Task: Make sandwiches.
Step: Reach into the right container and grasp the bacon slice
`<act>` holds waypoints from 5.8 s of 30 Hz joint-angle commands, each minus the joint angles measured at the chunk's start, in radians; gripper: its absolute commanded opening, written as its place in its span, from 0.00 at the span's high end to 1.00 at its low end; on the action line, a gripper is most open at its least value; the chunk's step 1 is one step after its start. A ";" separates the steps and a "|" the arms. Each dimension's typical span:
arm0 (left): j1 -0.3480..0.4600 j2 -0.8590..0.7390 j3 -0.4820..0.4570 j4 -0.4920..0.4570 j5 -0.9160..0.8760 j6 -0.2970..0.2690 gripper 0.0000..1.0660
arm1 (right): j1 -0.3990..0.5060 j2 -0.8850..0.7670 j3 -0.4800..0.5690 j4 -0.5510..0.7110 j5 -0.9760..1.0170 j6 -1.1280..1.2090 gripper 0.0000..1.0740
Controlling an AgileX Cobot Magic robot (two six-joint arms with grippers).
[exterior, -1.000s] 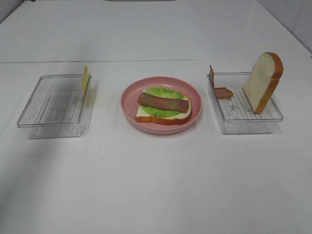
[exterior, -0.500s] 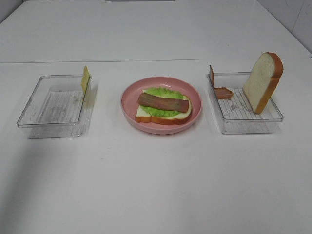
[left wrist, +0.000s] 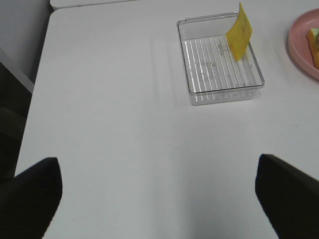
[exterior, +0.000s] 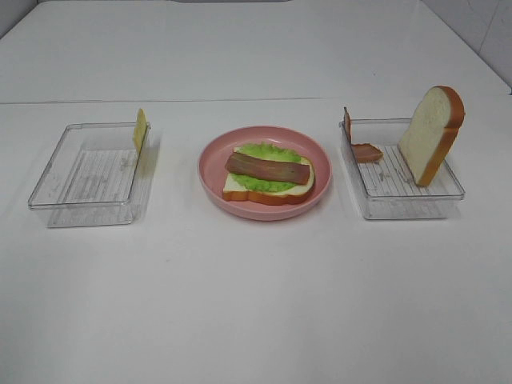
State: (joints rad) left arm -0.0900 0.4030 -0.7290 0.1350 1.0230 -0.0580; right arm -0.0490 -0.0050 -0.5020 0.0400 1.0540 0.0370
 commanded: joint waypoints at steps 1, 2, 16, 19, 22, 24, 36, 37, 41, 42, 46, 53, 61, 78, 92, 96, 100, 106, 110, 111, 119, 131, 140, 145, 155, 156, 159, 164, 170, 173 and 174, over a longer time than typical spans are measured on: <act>-0.004 -0.142 0.055 0.003 0.003 0.011 0.04 | -0.003 -0.020 -0.002 -0.004 -0.008 0.003 0.29; -0.004 -0.142 0.055 0.003 0.003 0.011 0.04 | -0.003 -0.020 -0.002 -0.004 -0.008 0.003 0.29; -0.004 -0.429 0.229 -0.175 0.012 0.031 0.04 | -0.003 -0.020 -0.002 -0.004 -0.008 0.003 0.29; -0.004 -0.430 0.229 -0.177 0.012 0.033 0.04 | -0.003 -0.015 -0.002 -0.002 -0.009 0.003 0.29; -0.004 -0.429 0.229 -0.177 0.012 0.033 0.04 | -0.003 -0.015 -0.002 0.001 -0.009 0.003 0.29; -0.004 -0.429 0.229 -0.179 0.010 0.031 0.04 | -0.003 -0.015 -0.002 0.003 -0.009 0.003 0.29; 0.092 -0.429 0.229 -0.185 0.010 0.030 0.04 | -0.003 -0.015 -0.002 0.004 -0.009 0.003 0.29; 0.122 -0.429 0.229 -0.185 0.010 0.030 0.04 | -0.003 -0.015 -0.002 0.004 -0.009 0.003 0.29; 0.162 -0.429 0.229 -0.186 0.010 0.030 0.04 | -0.003 -0.015 -0.002 0.004 -0.009 0.003 0.29; 0.163 -0.430 0.229 -0.188 0.010 0.030 0.04 | -0.003 -0.015 -0.002 0.004 -0.009 0.003 0.29; 0.163 -0.430 0.229 -0.188 0.010 0.030 0.04 | -0.003 -0.015 -0.002 0.004 -0.009 0.003 0.29; 0.163 -0.430 0.229 -0.189 0.010 0.030 0.04 | -0.003 -0.015 -0.002 0.014 -0.009 0.008 0.29; 0.163 -0.430 0.229 -0.189 0.010 0.030 0.04 | -0.003 0.037 -0.008 0.027 -0.021 -0.008 0.29; 0.163 -0.430 0.229 -0.192 0.010 0.030 0.04 | -0.003 1.065 -0.616 0.167 0.059 -0.108 0.29; 0.163 -0.430 0.229 -0.192 0.010 0.030 0.04 | 0.170 1.638 -1.179 0.082 0.135 -0.043 0.28; 0.163 -0.430 0.229 -0.192 0.010 0.030 0.04 | 0.270 1.814 -1.297 0.052 0.135 0.020 0.28; 0.163 -0.430 0.229 -0.192 0.010 0.030 0.04 | 0.302 1.978 -1.414 0.081 0.137 0.066 0.28; 0.163 -0.430 0.229 -0.192 0.010 0.030 0.04 | 0.301 2.144 -1.536 0.100 0.144 0.066 0.28; 0.163 -0.430 0.229 -0.192 0.010 0.030 0.04 | 0.301 2.205 -1.580 0.100 0.143 0.066 0.28; 0.163 -0.429 0.229 -0.191 0.010 0.030 0.04 | 0.300 2.240 -1.601 0.100 0.136 0.066 0.28; 0.163 -0.429 0.229 -0.191 0.010 0.030 0.04 | 0.300 2.326 -1.629 0.107 0.080 0.066 0.29; 0.163 -0.429 0.229 -0.191 0.010 0.030 0.04 | 0.270 2.390 -1.634 0.157 -0.004 0.083 0.29; 0.163 -0.429 0.229 -0.191 0.010 0.030 0.04 | 0.264 2.426 -1.634 0.179 -0.004 0.081 0.29; 0.163 -0.429 0.229 -0.191 0.010 0.030 0.04 | 0.264 2.439 -1.634 0.180 -0.007 0.081 0.29; 0.163 -0.429 0.229 -0.191 0.010 0.030 0.04 | 0.264 2.439 -1.634 0.177 -0.007 0.076 0.51; 0.163 -0.429 0.229 -0.191 0.010 0.030 0.04 | 0.264 2.439 -1.634 0.174 -0.007 0.076 0.56; 0.163 -0.429 0.229 -0.191 0.010 0.030 0.04 | 0.264 2.439 -1.634 0.174 -0.009 0.076 0.56; 0.163 -0.429 0.229 -0.191 0.010 0.030 0.04 | 0.264 2.439 -1.634 0.174 -0.012 0.076 0.56; 0.163 -0.429 0.229 -0.191 0.010 0.030 0.04 | 0.264 2.439 -1.634 0.179 -0.008 0.076 0.56; 0.163 -0.429 0.229 -0.191 0.010 0.030 0.04 | 0.264 2.439 -1.634 0.177 0.001 0.076 0.57; 0.163 -0.429 0.229 -0.191 0.010 0.030 0.04 | 0.264 2.439 -1.634 0.176 0.004 0.076 0.58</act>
State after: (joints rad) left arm 0.0720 -0.0050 -0.5020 -0.0490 1.0380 -0.0280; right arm 0.2180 2.4310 -2.1320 0.2210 1.0480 0.1160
